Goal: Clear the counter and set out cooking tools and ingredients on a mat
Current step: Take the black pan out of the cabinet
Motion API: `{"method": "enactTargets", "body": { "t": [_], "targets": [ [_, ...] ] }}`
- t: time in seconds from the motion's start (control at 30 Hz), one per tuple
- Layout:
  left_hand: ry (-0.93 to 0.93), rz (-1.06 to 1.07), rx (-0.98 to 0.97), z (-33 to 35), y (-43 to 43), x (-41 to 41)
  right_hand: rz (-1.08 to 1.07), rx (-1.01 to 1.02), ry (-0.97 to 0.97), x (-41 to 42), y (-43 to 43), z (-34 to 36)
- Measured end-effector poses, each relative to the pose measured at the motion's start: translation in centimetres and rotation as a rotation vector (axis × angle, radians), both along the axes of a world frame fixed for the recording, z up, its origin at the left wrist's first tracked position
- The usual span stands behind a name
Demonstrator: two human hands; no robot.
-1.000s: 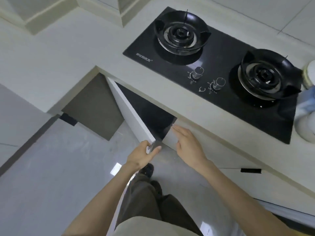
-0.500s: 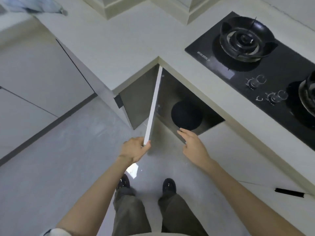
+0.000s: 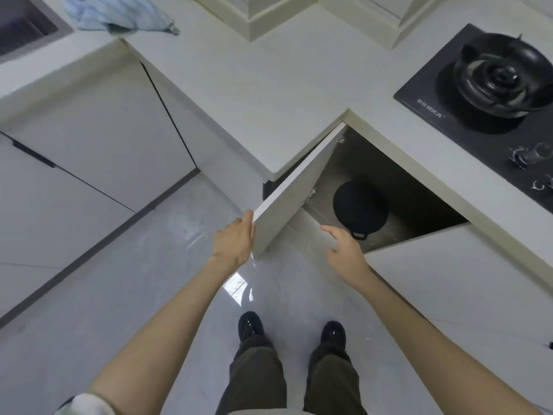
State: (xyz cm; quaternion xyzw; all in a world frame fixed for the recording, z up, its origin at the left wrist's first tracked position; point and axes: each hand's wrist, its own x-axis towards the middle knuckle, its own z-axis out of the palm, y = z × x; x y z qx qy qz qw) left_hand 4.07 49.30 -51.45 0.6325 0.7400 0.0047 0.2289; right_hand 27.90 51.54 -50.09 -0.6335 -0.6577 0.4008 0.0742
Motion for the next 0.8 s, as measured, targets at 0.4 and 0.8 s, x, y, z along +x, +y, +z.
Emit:
{"method": "enactTargets", "body": {
  "t": [0.4,0.8],
  "targets": [
    [-0.182,0.222,0.053,1.3,0.5,-1.6,-0.027,-0.002,0.026,-0.8,-0.1,-0.2],
    [-0.143,0.238,0.319,4.5,-1.6,6.7,-0.012,-0.01,0.03,6.6,-1.0,-0.3]
  ]
}}
